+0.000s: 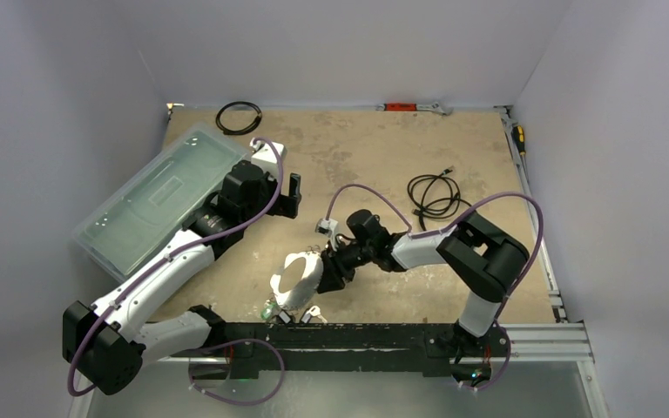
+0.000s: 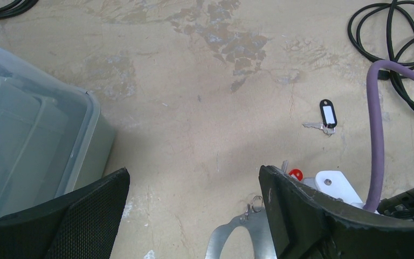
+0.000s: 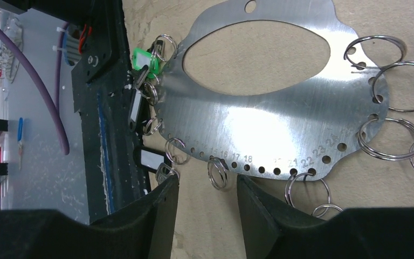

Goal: Put the keys on the keyring

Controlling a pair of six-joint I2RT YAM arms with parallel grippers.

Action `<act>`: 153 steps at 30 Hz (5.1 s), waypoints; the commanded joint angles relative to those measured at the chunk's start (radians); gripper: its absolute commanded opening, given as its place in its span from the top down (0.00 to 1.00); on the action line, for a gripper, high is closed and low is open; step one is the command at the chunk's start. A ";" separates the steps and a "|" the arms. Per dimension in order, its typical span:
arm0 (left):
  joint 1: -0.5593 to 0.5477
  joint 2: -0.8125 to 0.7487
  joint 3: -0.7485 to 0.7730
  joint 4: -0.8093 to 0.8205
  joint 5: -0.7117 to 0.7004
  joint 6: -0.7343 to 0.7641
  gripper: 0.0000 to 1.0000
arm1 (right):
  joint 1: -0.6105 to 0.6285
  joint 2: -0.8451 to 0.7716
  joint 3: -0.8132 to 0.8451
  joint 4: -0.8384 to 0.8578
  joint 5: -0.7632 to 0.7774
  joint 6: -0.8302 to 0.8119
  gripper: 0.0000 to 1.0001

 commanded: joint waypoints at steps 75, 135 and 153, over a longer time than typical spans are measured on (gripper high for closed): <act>-0.001 -0.165 0.008 0.205 0.200 -0.041 0.05 | 0.057 -0.493 -0.078 0.085 0.512 -0.088 1.00; -0.003 -0.147 0.128 0.437 1.164 -0.030 0.69 | -0.089 -0.766 0.070 0.621 0.129 0.139 1.00; -0.006 -0.092 0.103 0.548 1.163 -0.143 1.00 | -0.089 -0.722 0.086 0.684 0.083 0.174 1.00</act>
